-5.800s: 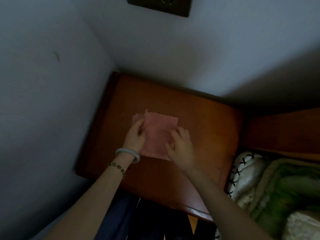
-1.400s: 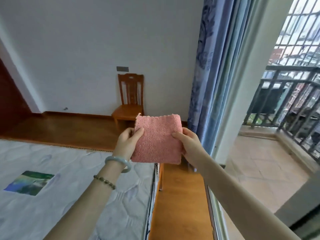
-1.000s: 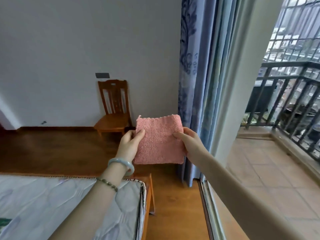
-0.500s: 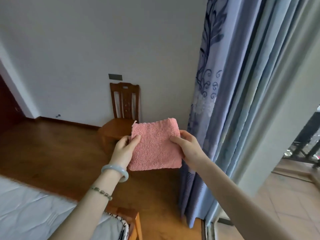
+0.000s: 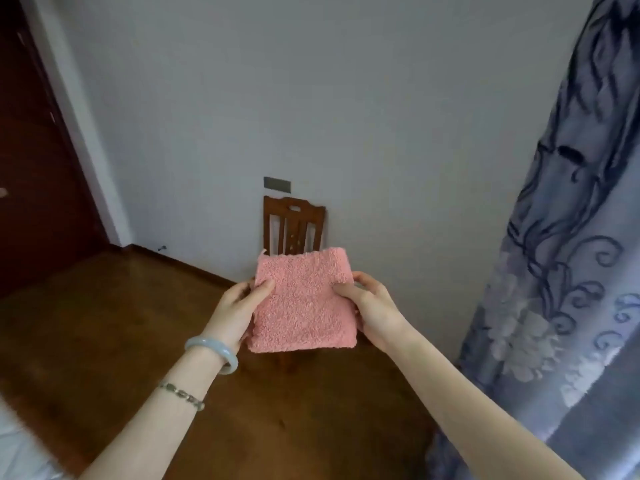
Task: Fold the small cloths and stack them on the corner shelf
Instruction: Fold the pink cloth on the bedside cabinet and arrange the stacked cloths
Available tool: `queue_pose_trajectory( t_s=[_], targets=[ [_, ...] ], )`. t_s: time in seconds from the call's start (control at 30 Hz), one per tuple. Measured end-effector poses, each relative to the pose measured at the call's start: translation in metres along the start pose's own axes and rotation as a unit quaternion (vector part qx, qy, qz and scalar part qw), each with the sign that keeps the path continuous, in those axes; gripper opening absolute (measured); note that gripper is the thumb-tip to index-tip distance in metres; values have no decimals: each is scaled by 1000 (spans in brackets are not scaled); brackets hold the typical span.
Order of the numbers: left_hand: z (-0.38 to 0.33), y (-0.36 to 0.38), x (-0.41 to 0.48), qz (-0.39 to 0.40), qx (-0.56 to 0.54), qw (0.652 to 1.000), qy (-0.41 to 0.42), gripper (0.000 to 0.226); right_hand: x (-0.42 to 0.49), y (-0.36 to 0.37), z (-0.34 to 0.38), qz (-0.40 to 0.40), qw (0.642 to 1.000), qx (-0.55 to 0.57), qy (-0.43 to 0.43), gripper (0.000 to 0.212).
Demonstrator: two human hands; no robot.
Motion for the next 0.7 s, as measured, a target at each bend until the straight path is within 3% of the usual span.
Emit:
queue_pose_trajectory(
  t_s=[0.13, 0.3, 0.57, 0.7],
  targets=[
    [6, -27, 72, -38, 33, 999, -5, 40, 77, 24, 29, 41, 999, -4, 15, 24],
    [23, -66, 140, -96, 63, 993, -9, 33, 179, 62, 51, 72, 996, -53, 32, 18],
    [58, -135, 240, -226, 93, 969, -27, 31, 335, 145, 83, 175, 980, -85, 48, 37],
    [65, -170, 291, -289, 105, 951, -24, 35, 401, 188, 110, 233, 967, -95, 38, 34]
  ],
)
Point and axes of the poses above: each hand's wrist, its own x-axis towards the middle knuckle, its own y-axis out of the palm, z = x × y, the point moved 8 cm from there along x, towards the middle knuckle, and after that the axes turned 15 degrees about y, right-handed, at the moved point
